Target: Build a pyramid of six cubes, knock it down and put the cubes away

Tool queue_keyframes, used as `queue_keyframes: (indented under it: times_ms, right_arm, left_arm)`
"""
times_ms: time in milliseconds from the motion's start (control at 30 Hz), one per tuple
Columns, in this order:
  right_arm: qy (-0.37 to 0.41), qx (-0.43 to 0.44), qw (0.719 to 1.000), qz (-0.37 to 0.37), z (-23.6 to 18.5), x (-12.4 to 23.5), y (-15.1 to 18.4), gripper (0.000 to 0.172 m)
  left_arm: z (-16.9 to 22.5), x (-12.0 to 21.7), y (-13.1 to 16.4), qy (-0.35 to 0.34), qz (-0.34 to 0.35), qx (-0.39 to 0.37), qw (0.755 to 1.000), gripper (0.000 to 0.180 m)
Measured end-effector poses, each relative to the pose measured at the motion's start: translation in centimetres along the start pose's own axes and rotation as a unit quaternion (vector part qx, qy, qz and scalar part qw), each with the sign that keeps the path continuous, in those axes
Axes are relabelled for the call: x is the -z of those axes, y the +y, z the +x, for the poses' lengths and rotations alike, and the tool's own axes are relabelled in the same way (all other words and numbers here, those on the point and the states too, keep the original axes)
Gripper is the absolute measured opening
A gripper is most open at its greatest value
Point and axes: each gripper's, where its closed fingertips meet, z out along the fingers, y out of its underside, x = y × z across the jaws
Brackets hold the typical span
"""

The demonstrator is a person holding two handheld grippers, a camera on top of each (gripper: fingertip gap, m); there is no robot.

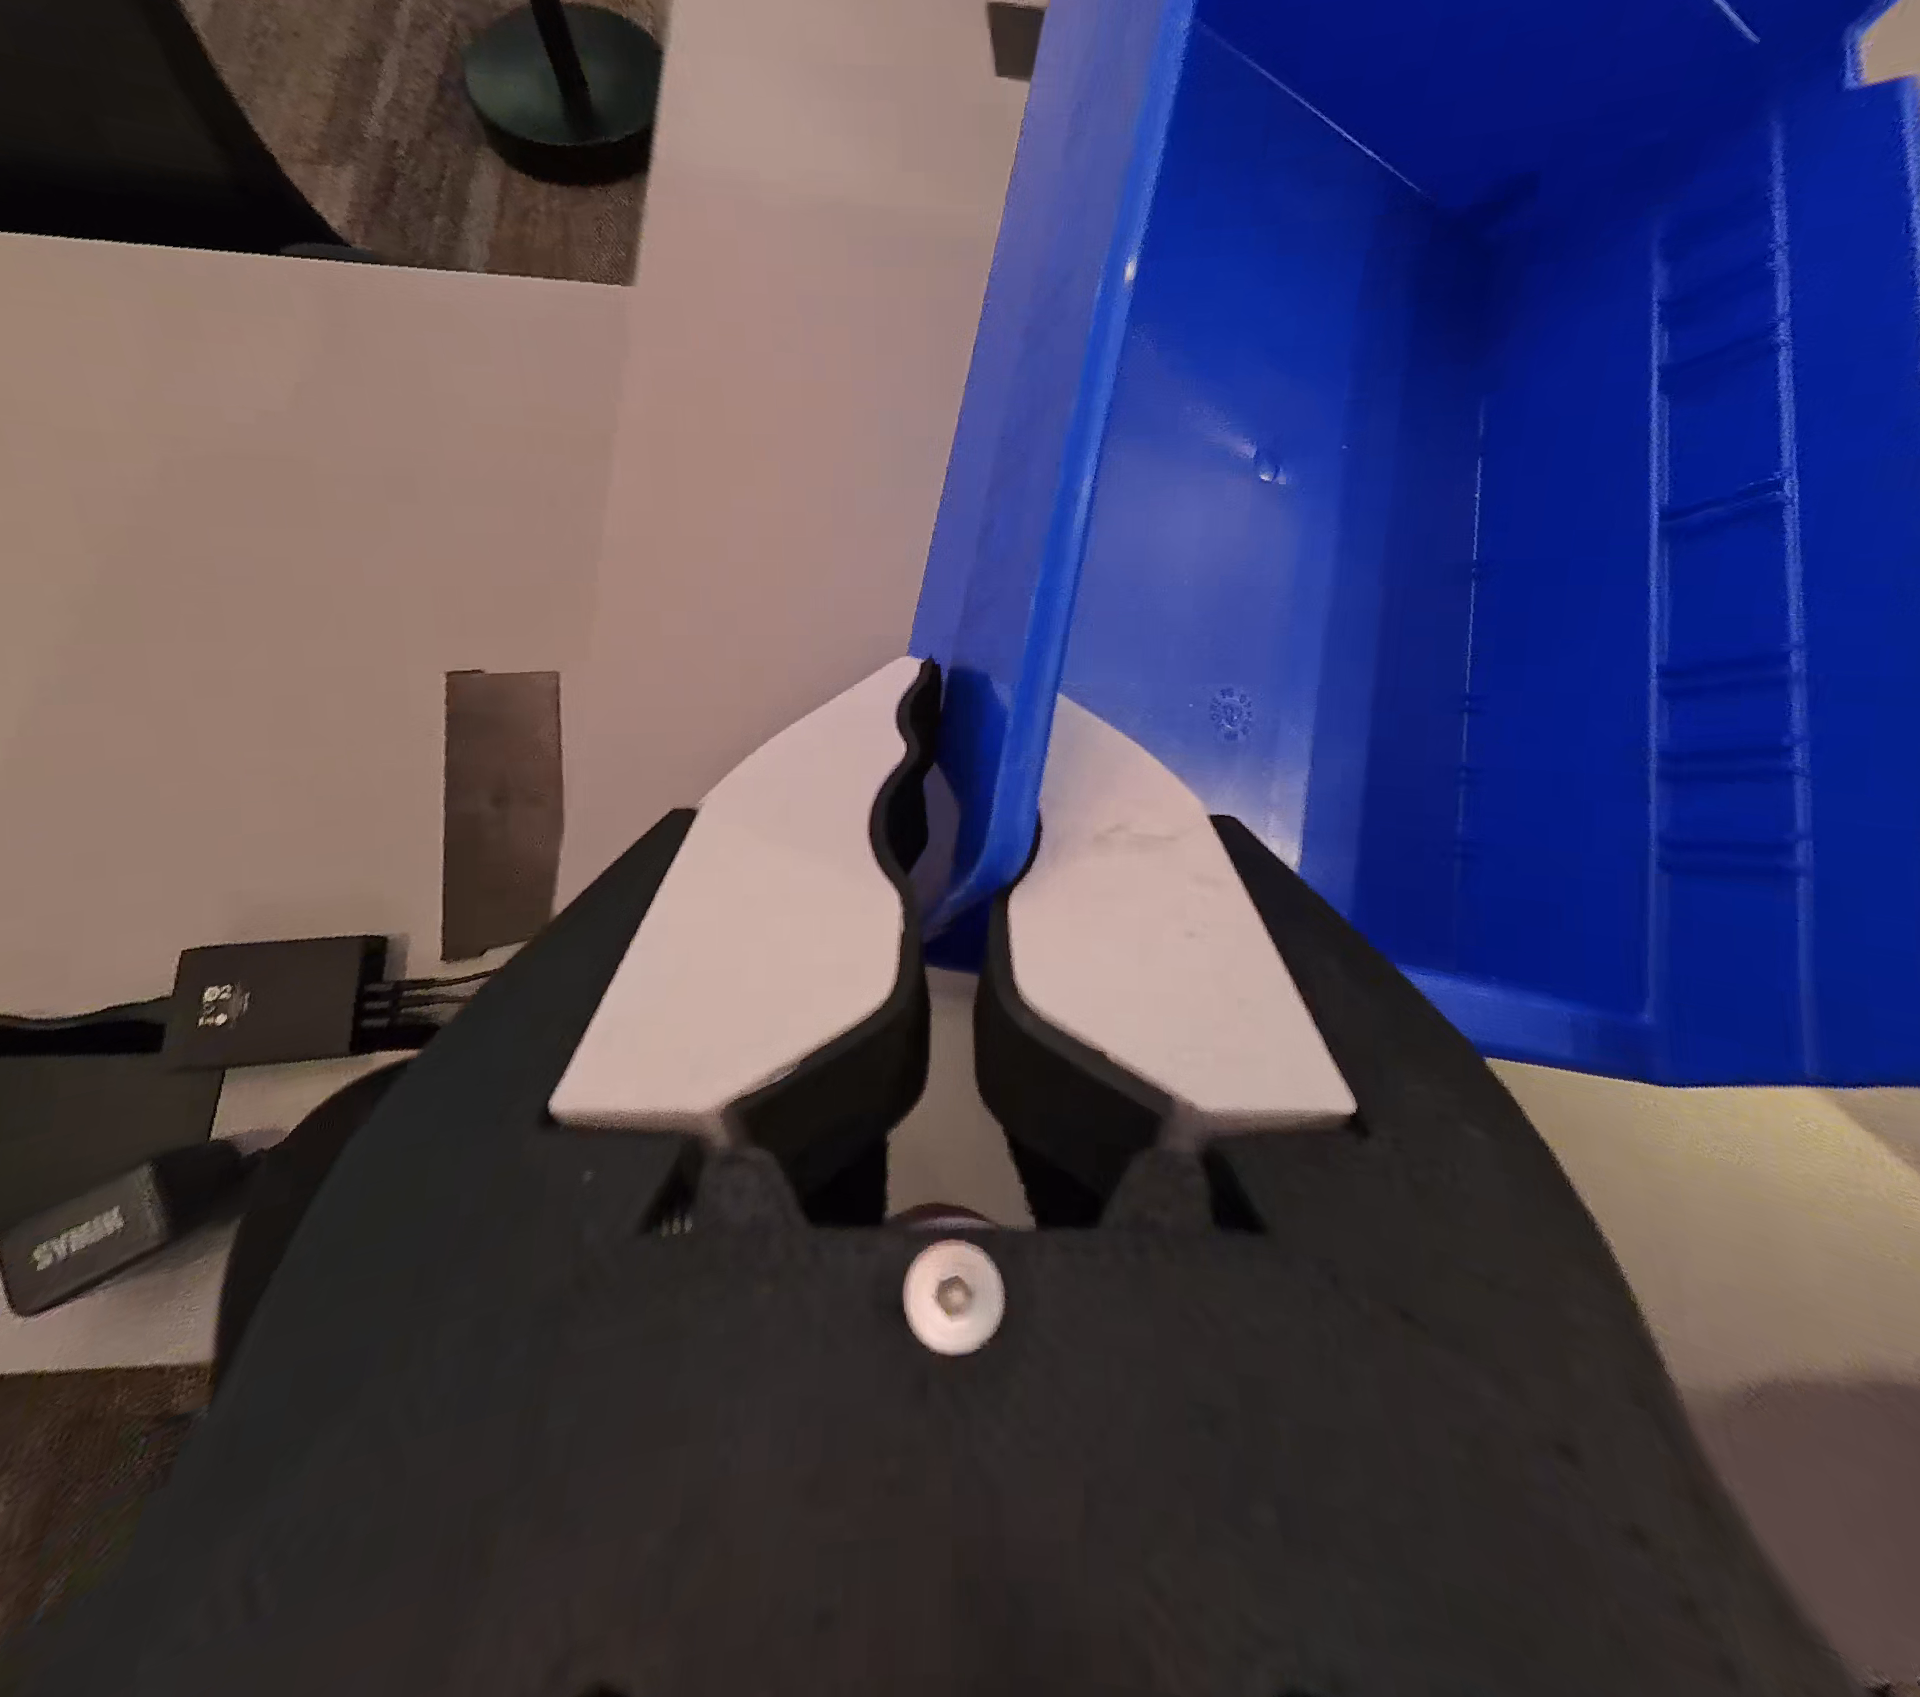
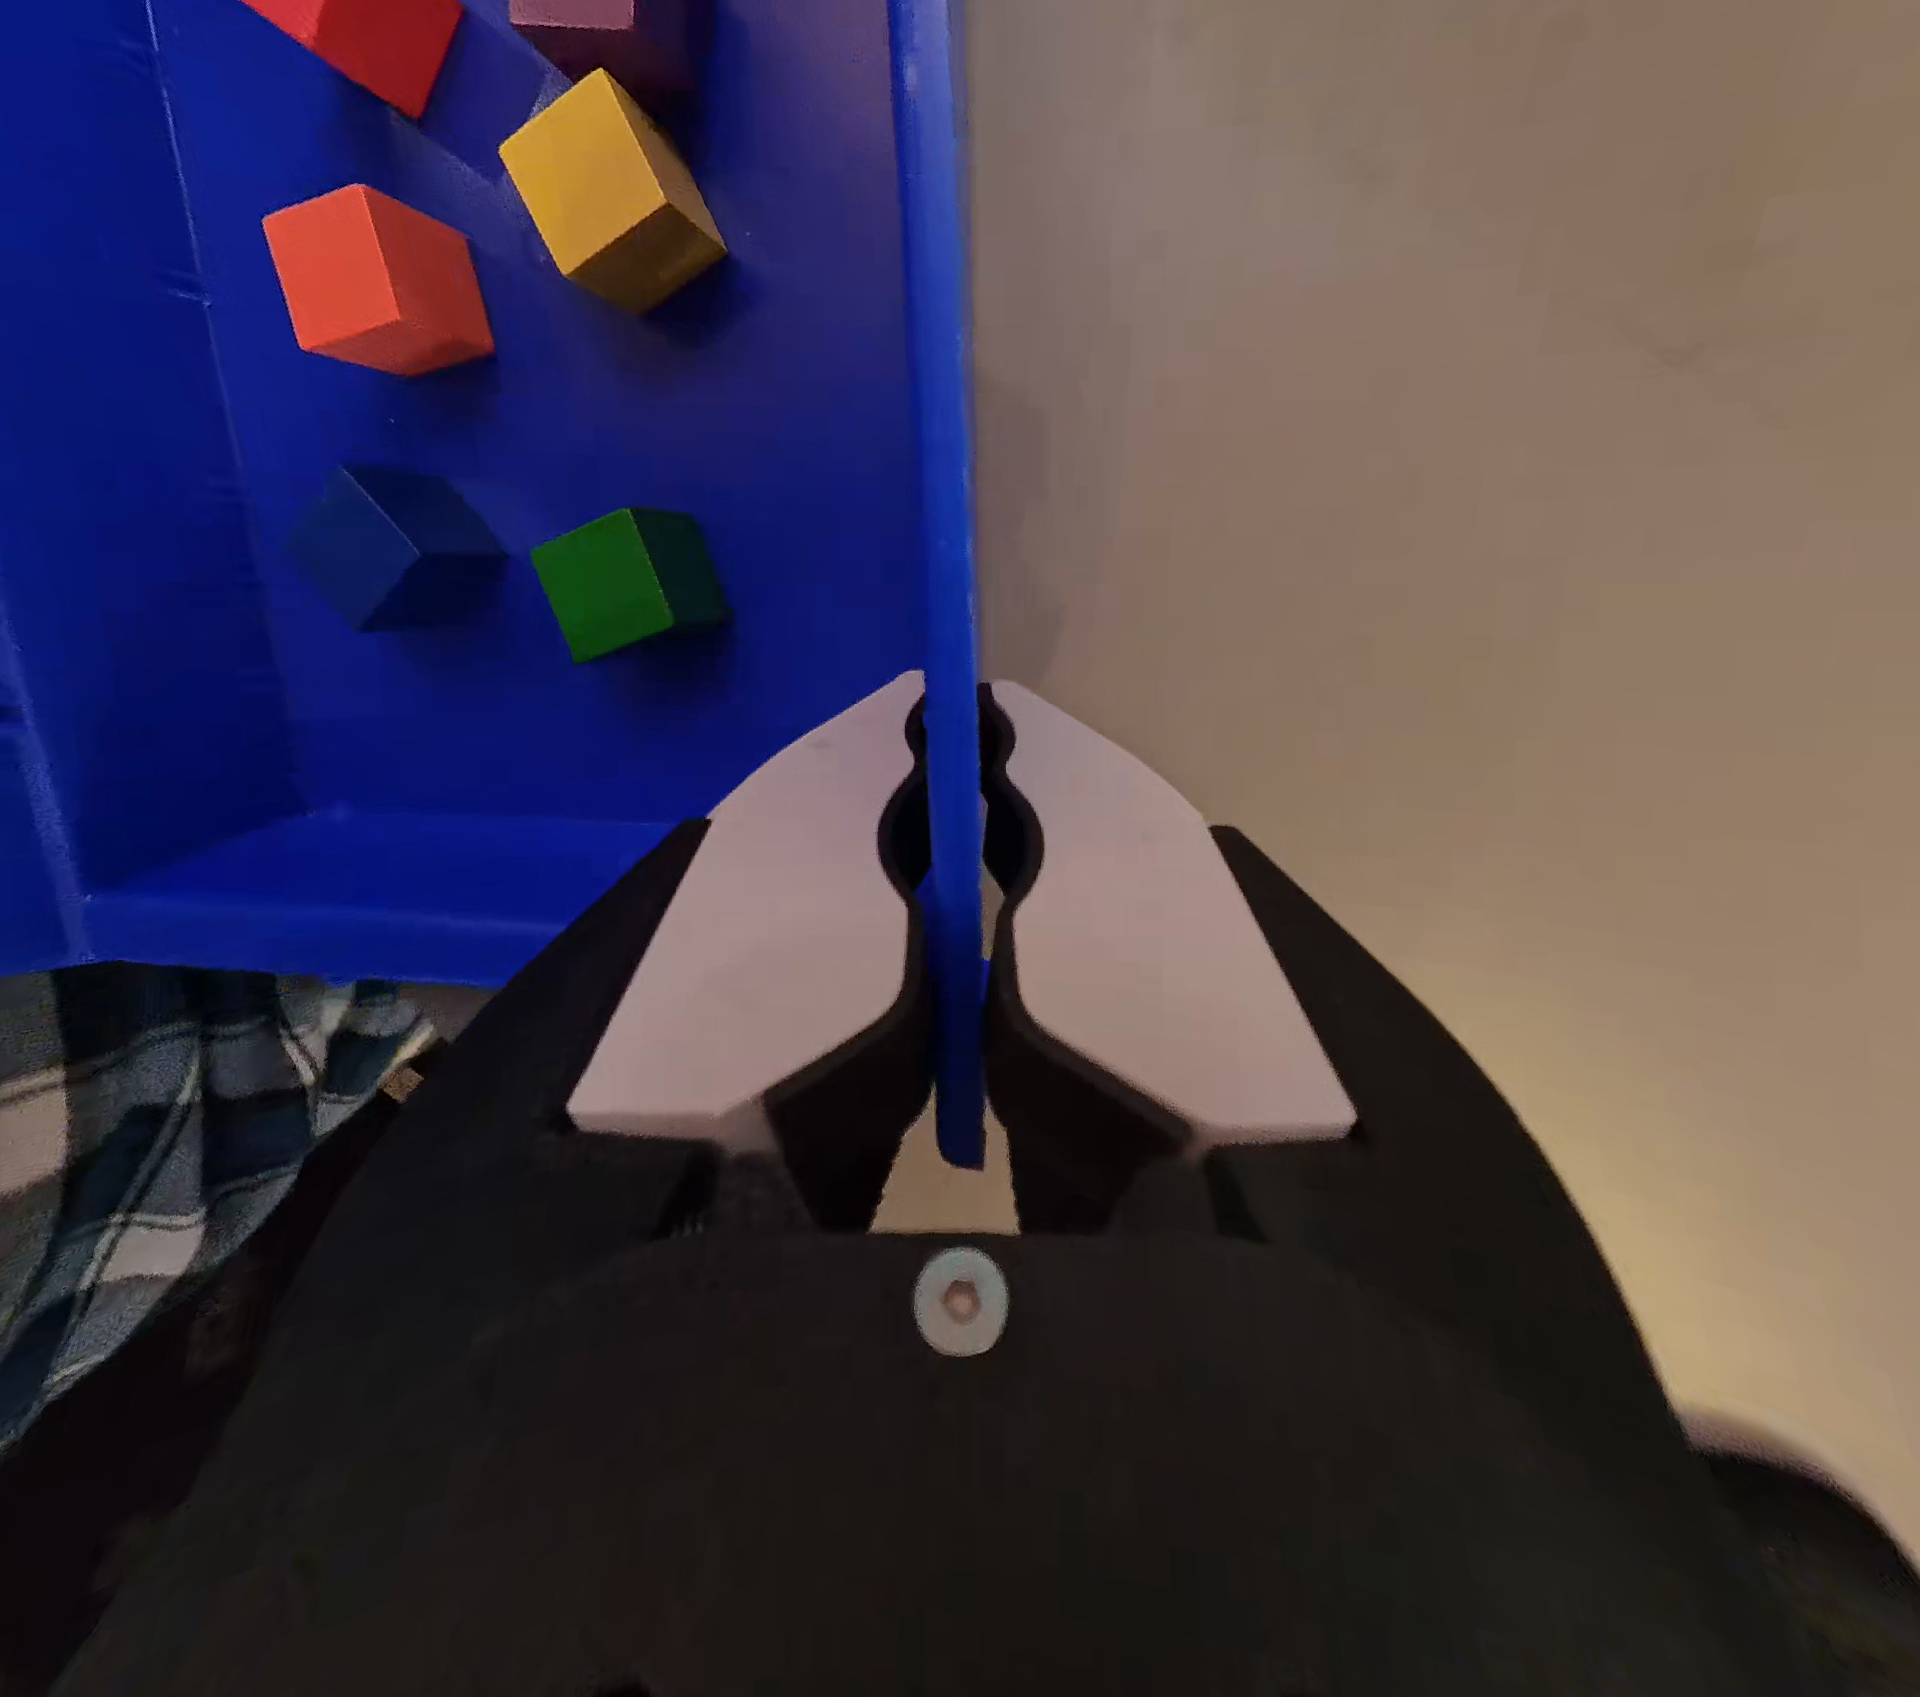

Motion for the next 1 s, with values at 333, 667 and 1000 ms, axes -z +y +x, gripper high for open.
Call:
queue_keyframes:
  times_ms: [333,667,1000]
  right_arm:
    - [-0.014,0.026,1.0,0.009,-5.6,-5.8,-11.8,0.005]
    - [0.022,0.245,0.957,0.153,-9.9,-2.0,-19.9,0.053]
    - [-0.072,0.631,0.773,-0.01,-17.5,-6.7,-12.4,0.068]
  left_arm:
    - [-5.2,8.1,0.2,-0.048,0.059,0.058,0.995,0.005]
    - [-8.6,12.6,2.0,-0.09,0.082,0.089,0.989,0.006]
    - [-9.4,14.1,2.1,-0.097,0.099,0.108,0.985,0.006]
